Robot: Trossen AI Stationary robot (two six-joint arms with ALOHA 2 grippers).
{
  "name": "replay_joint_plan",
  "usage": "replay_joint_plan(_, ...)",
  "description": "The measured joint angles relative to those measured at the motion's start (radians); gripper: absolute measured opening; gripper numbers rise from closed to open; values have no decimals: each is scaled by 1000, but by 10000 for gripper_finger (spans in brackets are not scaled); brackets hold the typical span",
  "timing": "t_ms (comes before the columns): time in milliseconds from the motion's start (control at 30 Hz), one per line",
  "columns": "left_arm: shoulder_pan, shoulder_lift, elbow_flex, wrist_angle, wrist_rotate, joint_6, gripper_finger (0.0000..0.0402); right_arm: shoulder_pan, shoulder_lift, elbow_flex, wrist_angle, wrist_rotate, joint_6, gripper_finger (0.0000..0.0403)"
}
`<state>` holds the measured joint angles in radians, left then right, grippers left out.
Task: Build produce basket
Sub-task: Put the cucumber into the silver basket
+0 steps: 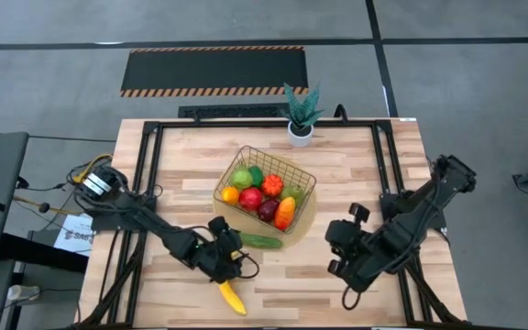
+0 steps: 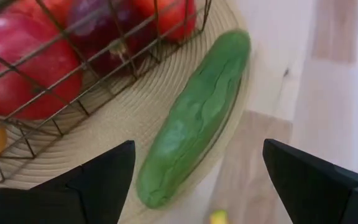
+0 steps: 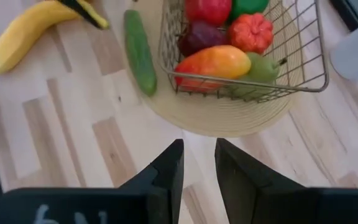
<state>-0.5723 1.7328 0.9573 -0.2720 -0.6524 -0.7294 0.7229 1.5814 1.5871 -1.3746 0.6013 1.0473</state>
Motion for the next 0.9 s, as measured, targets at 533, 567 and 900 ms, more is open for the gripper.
replay_joint_plan(533, 175, 53, 1, 123, 279, 232, 314, 45, 88, 0, 29, -30, 3, 113)
replay_joint_plan(567, 177, 56, 0, 111, 286, 232, 305, 45, 92, 0, 30, -31, 3, 113)
replay_joint_plan(900, 175, 116, 3, 130, 371, 174, 172, 45, 86, 0, 49, -35, 3, 113)
